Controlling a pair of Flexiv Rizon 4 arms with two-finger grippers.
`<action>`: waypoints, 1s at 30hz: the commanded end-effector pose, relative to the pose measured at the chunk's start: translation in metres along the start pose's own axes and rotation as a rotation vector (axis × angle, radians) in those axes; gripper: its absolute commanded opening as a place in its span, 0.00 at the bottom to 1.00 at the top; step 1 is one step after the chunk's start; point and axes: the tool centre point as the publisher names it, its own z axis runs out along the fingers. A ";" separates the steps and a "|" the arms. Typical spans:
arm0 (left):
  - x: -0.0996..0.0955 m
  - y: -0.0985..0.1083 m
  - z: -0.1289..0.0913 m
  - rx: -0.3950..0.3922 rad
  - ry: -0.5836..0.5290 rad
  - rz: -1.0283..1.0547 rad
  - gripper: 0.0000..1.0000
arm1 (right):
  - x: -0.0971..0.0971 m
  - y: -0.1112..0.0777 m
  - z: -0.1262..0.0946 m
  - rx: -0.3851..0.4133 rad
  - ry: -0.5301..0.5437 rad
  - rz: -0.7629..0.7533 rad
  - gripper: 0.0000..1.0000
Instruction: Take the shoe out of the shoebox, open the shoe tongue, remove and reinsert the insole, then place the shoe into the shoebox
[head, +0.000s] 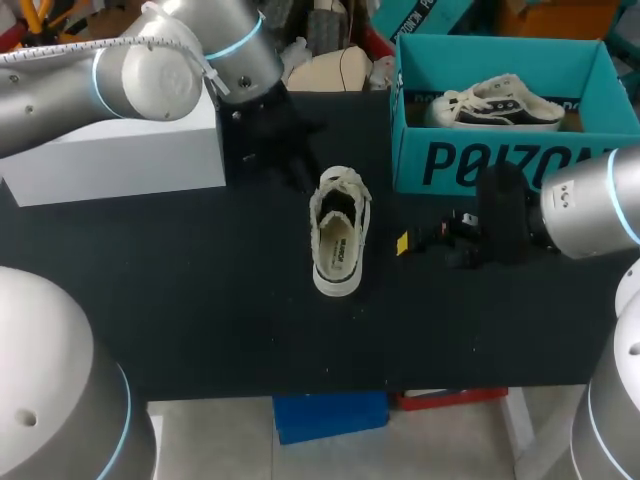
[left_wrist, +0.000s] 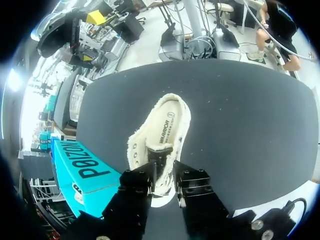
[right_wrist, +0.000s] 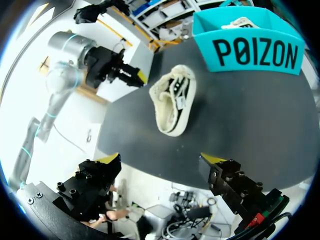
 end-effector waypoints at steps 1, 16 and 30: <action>0.006 -0.006 -0.005 -0.012 -0.003 0.019 0.31 | 0.001 0.000 0.001 0.000 -0.002 0.000 1.00; 0.009 -0.002 0.015 -0.045 0.101 0.174 0.39 | 0.001 0.000 0.001 0.000 -0.002 0.000 1.00; 0.015 0.008 0.053 -0.079 0.193 0.265 0.42 | 0.001 0.000 0.001 0.000 -0.002 0.000 1.00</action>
